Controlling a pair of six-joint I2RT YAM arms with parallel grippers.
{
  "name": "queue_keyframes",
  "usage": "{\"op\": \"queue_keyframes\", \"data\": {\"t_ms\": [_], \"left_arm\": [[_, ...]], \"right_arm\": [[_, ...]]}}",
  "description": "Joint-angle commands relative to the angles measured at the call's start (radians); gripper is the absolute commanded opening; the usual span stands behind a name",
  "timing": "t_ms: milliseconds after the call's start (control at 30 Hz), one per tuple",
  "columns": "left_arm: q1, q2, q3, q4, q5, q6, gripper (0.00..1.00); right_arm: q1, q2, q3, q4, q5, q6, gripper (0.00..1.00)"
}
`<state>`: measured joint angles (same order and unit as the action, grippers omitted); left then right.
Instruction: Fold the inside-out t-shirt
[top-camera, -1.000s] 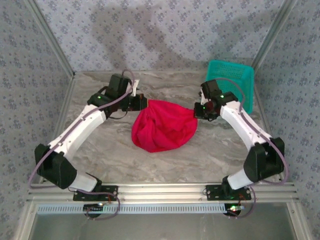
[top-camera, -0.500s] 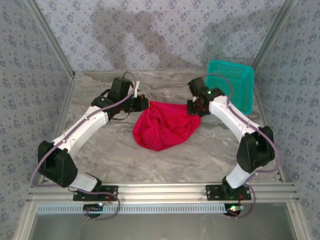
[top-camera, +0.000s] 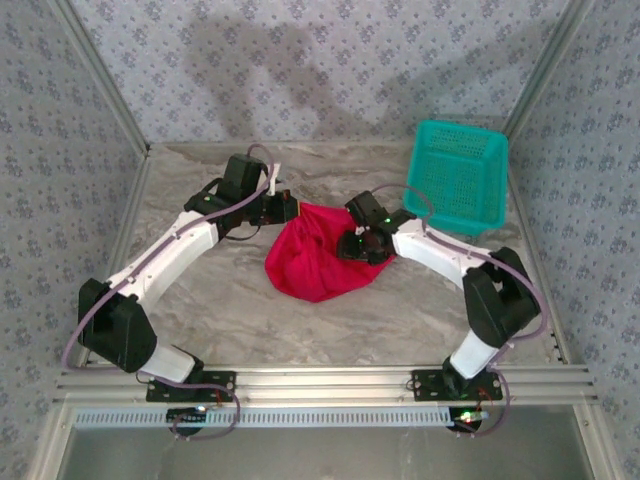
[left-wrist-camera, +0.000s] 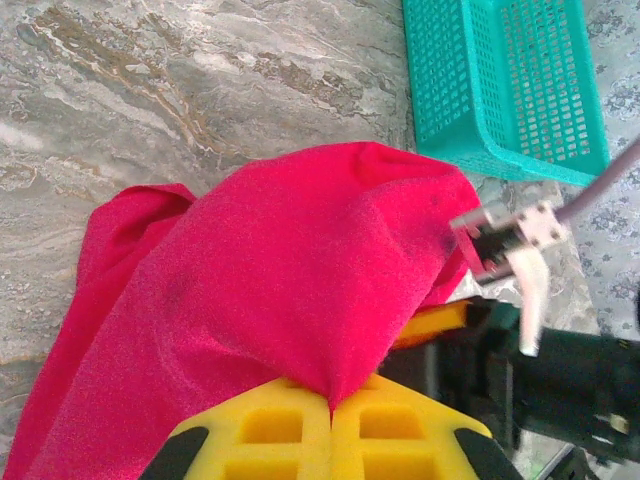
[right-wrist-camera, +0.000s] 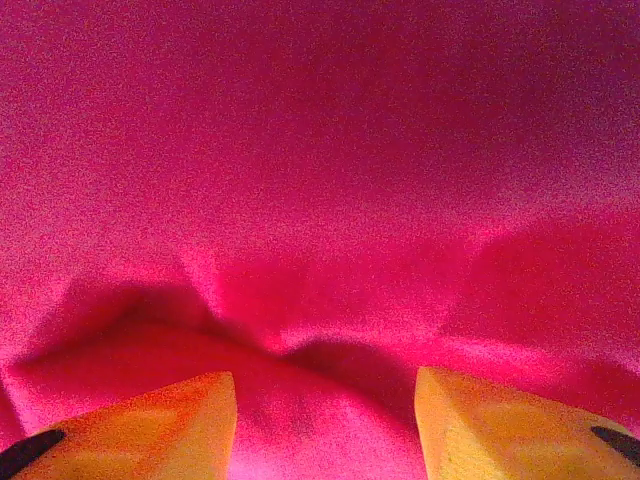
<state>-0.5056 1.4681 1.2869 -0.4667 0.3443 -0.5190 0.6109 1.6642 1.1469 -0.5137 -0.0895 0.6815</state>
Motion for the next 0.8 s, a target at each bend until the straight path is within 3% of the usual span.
{"op": "queue_keyframes", "data": {"t_ms": [0, 100, 133, 233, 267, 500, 767], "left_arm": [[0.006, -0.031, -0.01, 0.026, 0.002, -0.012, 0.0], [0.006, -0.041, -0.018, 0.022, -0.002, -0.009, 0.0], [0.007, -0.046, -0.022, 0.02, -0.004, -0.007, 0.0], [0.02, -0.057, -0.026, 0.017, -0.005, -0.006, 0.0], [0.029, -0.059, -0.025, 0.013, -0.005, -0.001, 0.0], [0.119, -0.013, -0.005, 0.046, -0.031, 0.037, 0.0], [0.145, 0.172, 0.02, 0.081, -0.045, 0.069, 0.0]], "right_arm": [[-0.011, 0.063, 0.022, 0.114, 0.0, 0.122, 0.53], [-0.013, 0.126, 0.078, 0.12, 0.055, 0.165, 0.52], [-0.017, 0.145, 0.088, 0.123, 0.07, 0.18, 0.46], [-0.025, 0.154, 0.139, 0.075, 0.07, 0.179, 0.03], [-0.018, 0.132, 0.167, 0.035, 0.069, 0.161, 0.0], [0.008, -0.138, 0.363, -0.241, 0.007, 0.075, 0.0], [-0.047, -0.327, 0.453, -0.199, -0.293, 0.154, 0.0]]}}
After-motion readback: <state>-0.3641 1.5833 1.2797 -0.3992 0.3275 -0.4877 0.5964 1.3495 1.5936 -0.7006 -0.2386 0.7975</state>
